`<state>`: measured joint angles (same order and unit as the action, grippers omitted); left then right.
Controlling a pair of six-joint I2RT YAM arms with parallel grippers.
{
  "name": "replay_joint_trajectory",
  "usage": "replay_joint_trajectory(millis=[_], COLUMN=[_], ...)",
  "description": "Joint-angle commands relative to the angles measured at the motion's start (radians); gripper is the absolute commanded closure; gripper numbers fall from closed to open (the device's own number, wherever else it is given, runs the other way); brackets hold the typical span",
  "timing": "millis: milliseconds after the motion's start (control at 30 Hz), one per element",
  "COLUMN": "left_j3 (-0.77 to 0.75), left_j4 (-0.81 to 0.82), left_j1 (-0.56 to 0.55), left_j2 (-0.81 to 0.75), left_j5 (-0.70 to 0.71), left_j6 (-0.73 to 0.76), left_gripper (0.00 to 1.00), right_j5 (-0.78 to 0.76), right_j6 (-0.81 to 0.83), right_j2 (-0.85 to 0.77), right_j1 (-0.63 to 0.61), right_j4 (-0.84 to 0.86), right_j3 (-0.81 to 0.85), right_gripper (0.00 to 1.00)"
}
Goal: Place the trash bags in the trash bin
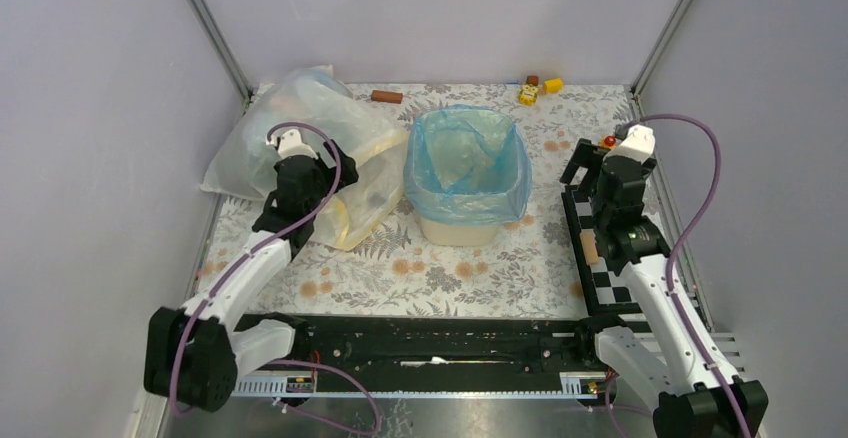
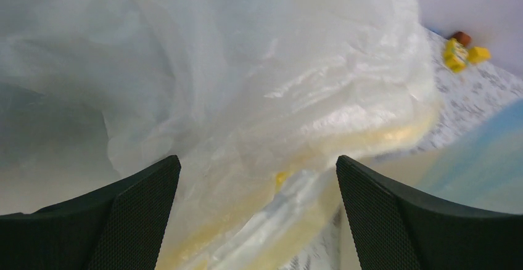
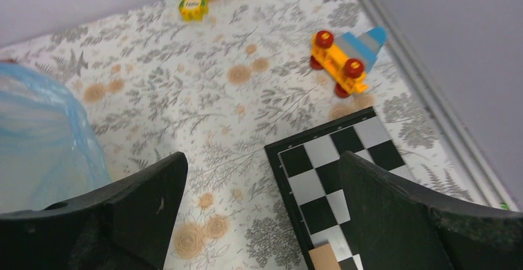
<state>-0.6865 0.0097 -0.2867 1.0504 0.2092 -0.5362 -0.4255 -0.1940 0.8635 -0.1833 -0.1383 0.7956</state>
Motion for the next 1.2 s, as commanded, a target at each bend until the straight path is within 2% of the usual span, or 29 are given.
replay_joint_trajectory(millis=[0,100,200,300,400,567,733,833,900,967,1033,1167], left_j3=[0.061,0.080,0.163,0.251,0.270,0.345,0.321,0.353,0.375,0.404,0.398,0.422], left_j4=[0.266,0.302,0.426,0.590,0.589,0.687,0.697,0.791,0.855,0.955,0.973,1.127], left_j1=[0.052,0.063,0.069,0.069,0.069,0.075,0.080,0.097,0.109,0.134,0.172,0.205], left_j2=[0.122,0.196,0.186,0.159,0.149,0.094,0.146,0.204,0.253,0.301,0.327,0.437], left_j5=[-0.013,-0.002,0.008,-0.008,0.026,0.070,0.035,0.034,0.042,0.031,0.001,-0.083], left_j6=[0.045,0.096,0.128,0.171,0.215,0.287,0.437,0.469,0.489,0.494,0.481,0.497], left_gripper=[0.01,0.01,0.01,0.01,0.01,0.01,0.01,0.01,0.01,0.01,0.01,0.02], right_j5=[0.103,0.124,0.154,0.184,0.206,0.296,0.246,0.221,0.230,0.244,0.201,0.249], right_j6=[0.004,0.077,0.098,0.132,0.180,0.183,0.142,0.119,0.124,0.125,0.119,0.137], right_j2=[-0.002,-0.016,-0.018,0.046,0.130,0.267,0.443,0.583,0.701,0.650,0.687,0.682], right_j1=[0.011,0.015,0.015,0.016,0.038,0.132,0.164,0.177,0.177,0.177,0.177,0.177], right_j4=[0.177,0.331,0.449,0.556,0.679,1.090,1.286,1.374,1.496,1.340,1.395,1.343], right_j3=[-0.121,-0.269,-0.370,-0.428,-0.483,-0.635,-0.642,-0.613,-0.604,-0.574,-0.565,-0.545], right_gripper=[0.00,0.00,0.00,0.00,0.00,0.04,0.02,0.01,0.01,0.00,0.00,0.00])
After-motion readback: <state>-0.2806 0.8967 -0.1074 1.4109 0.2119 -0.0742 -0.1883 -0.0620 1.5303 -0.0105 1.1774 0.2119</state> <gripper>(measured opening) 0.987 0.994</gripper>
